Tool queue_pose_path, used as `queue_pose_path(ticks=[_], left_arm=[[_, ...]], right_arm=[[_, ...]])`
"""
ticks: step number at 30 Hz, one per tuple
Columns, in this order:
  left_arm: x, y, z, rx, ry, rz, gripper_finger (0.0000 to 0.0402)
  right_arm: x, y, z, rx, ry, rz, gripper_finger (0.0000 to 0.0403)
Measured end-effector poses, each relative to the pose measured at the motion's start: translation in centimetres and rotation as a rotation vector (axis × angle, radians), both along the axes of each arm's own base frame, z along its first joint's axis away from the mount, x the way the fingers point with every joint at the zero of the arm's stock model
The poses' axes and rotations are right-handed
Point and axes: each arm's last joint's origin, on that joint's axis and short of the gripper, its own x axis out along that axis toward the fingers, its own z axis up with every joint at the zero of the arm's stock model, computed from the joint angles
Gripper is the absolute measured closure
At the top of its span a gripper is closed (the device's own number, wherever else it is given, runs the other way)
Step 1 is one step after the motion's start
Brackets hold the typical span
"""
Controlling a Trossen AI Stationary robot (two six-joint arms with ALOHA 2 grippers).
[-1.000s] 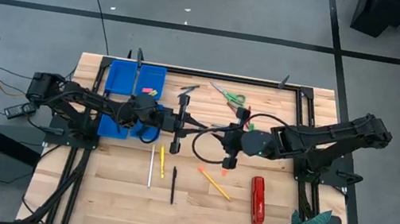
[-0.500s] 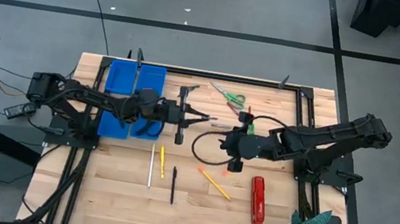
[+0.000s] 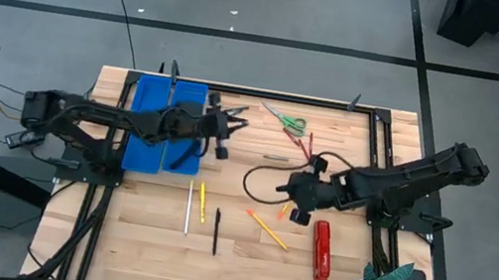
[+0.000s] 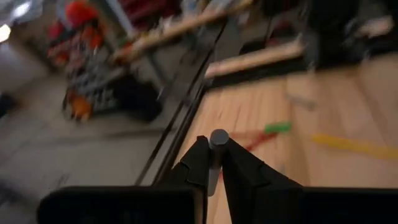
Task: Sort crayons/erasers/pens/pencils in bins
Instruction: Put the gray crayon into the top left blue bin
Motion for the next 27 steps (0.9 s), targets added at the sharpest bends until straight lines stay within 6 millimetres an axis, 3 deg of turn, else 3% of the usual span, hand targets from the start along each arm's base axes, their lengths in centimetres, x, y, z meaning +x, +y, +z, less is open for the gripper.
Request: queue_pose_path(ticks=[7,12,21,27], left_arm=[[-4.1,-0.5,1.3,-0.129,0.114,0.183,0.0354],[-6.4,-0.6,1.0,-0.228,0.187,0.353,0.0364],[-9.0,-0.4,-0.5,-0.241,0.258,0.739,0.0351],[-9.9,-0.3,-1.1,-0.211,0.249,0.875,0.0367]], right_arm=[[-0.8,-0.7,-6.1,-0.058,0.001,0.047,0.0311],[-0.8,-2.2,-8.7,-0.096,-0.093,0.048,0.0311],[0.8,-6.2,-8.2,-0.114,-0.359,-0.075,0.0311],[0.9,-8.2,-8.1,-0.146,-0.363,-0.131,0.0311]])
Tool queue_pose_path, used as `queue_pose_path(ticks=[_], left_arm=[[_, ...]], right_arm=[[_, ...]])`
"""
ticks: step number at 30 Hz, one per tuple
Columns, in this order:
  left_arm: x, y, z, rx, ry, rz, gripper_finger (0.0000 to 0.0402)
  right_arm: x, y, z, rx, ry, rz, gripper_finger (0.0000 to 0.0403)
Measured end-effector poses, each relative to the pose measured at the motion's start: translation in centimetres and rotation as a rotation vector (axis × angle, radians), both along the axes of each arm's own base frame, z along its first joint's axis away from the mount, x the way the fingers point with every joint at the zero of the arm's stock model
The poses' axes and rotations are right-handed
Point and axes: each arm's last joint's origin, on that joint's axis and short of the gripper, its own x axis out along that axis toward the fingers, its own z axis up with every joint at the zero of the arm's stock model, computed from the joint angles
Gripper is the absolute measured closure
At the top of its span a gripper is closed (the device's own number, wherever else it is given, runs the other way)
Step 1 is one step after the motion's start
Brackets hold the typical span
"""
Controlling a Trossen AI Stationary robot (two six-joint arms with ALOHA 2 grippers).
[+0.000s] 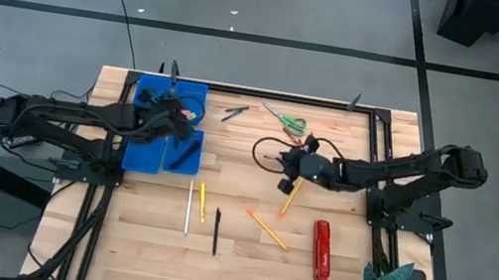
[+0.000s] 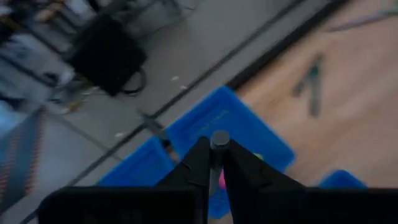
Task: Sort crayons/erasers/pens/pencils in bins
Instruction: Put the gray crayon into the top left blue bin
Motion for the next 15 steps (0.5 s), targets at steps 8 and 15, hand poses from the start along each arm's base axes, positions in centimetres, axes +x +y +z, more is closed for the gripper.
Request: queue_pose_path(ticks=[8,15], left_arm=[[-1.7,0.4,-3.5,0.102,0.060,0.155,0.0349],[-1.7,0.7,-4.2,0.165,0.031,0.186,0.0368]], right_arm=[[-0.2,-2.0,0.0,-0.010,0.009,-0.064,0.0311],[-0.3,-3.0,-0.1,0.043,-0.001,-0.064,0.0311]])
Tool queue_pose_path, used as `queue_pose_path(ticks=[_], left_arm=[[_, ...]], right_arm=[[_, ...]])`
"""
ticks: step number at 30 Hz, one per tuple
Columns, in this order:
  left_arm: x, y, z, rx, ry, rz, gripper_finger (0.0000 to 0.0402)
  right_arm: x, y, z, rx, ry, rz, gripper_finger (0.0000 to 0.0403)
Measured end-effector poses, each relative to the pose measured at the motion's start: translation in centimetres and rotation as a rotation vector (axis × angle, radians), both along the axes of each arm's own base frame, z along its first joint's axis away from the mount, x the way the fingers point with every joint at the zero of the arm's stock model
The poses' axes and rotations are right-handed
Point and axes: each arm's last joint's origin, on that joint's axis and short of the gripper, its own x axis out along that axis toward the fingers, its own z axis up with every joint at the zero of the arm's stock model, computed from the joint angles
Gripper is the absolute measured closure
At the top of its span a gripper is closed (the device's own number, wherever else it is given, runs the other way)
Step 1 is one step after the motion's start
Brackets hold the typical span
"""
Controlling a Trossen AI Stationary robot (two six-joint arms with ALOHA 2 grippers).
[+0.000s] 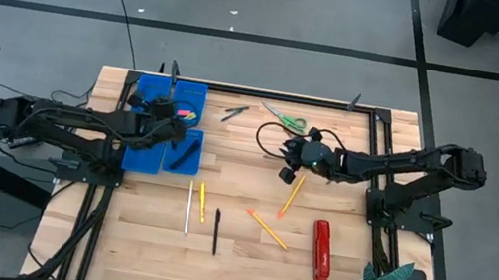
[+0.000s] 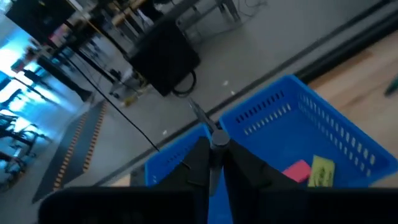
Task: Sort crayons/erasers/pens/pencils in bins
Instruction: Put the gray crayon into the top left blue bin
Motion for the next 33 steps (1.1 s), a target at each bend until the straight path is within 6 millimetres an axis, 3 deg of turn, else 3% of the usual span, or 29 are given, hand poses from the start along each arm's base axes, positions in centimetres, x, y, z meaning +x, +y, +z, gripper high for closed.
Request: queue_pose_path(ticks=[7,11,17,21,25,30,33], left_arm=[[0.2,0.5,0.4,0.054,0.035,0.019,0.0347],[-0.4,1.8,0.4,0.056,0.066,0.084,0.0358],[-1.1,3.8,0.4,-0.003,0.061,0.136,0.0366],[-1.1,5.3,0.6,-0.072,-0.034,0.101,0.0348],[-1.7,6.7,0.8,-0.108,-0.083,0.100,0.0359],[-3.0,7.6,0.4,-0.144,-0.049,0.174,0.0369],[-3.3,8.0,0.3,-0.179,-0.082,0.171,0.0353]], right_arm=[[-0.1,-1.0,0.1,-0.038,0.009,-0.011,0.0311],[0.1,-1.9,0.7,-0.079,-0.033,-0.021,0.0311],[0.4,-3.5,1.9,-0.120,-0.157,0.035,0.0311],[0.4,-4.5,2.8,-0.158,-0.235,0.091,0.0311],[0.5,-5.6,3.8,-0.209,-0.251,0.120,0.0311],[0.8,-6.9,5.7,-0.253,-0.293,0.125,0.0311],[1.0,-7.3,6.5,-0.238,-0.332,0.148,0.0311]])
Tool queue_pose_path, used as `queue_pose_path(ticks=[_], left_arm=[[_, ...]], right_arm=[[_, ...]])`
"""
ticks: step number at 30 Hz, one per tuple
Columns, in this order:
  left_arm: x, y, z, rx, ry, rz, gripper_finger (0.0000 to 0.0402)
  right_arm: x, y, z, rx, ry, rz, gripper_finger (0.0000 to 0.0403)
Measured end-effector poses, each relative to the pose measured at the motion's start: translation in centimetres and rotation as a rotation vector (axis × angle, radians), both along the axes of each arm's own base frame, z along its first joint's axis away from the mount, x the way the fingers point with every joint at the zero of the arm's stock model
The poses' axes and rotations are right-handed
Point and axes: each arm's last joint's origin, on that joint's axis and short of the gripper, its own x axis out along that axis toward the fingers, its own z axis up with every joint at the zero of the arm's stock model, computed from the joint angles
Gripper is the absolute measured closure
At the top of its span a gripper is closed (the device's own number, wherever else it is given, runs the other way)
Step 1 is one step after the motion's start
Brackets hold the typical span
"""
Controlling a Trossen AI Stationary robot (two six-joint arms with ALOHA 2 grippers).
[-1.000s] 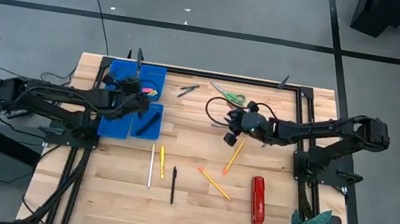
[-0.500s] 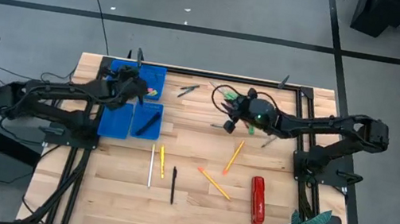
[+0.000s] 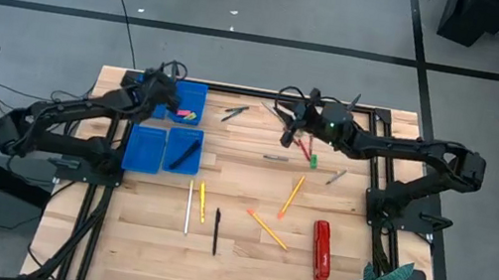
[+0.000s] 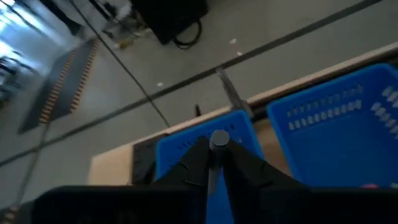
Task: Sort crayons/erasers/pens/pencils in bins
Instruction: Put the gray crayon into the top left blue bin
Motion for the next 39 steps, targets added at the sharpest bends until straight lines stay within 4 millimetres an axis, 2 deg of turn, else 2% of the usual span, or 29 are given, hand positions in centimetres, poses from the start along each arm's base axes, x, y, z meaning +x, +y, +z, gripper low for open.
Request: queue_pose_path(ticks=[4,9,12,17,21,30,39], left_arm=[[-0.3,0.5,-0.2,-0.031,-0.031,0.007,0.0343],[-0.5,1.4,-1.0,-0.056,0.006,0.035,0.0368],[-0.4,2.1,-1.9,-0.084,0.031,0.050,0.0368],[-0.2,3.0,-3.6,-0.140,0.095,0.064,0.0336],[-0.1,3.7,-4.4,-0.147,0.116,0.069,0.0332],[0.0,4.2,-4.6,-0.138,0.137,0.055,0.0359],[0.1,4.2,-4.5,-0.145,0.191,0.014,0.0317]], right_arm=[[0.0,0.0,0.0,0.010,-0.002,0.049,0.0311],[0.0,0.0,-0.3,0.006,0.042,0.060,0.0311],[-0.1,-0.2,-0.5,0.012,0.053,0.057,0.0311],[-0.3,-0.7,-0.7,0.020,0.062,0.041,0.0311],[-0.3,-0.7,-0.9,0.053,0.071,0.037,0.0311],[-0.4,-0.6,-1.3,0.093,0.104,0.033,0.0311],[-0.4,-0.6,-1.5,0.139,0.100,0.023,0.0311]])
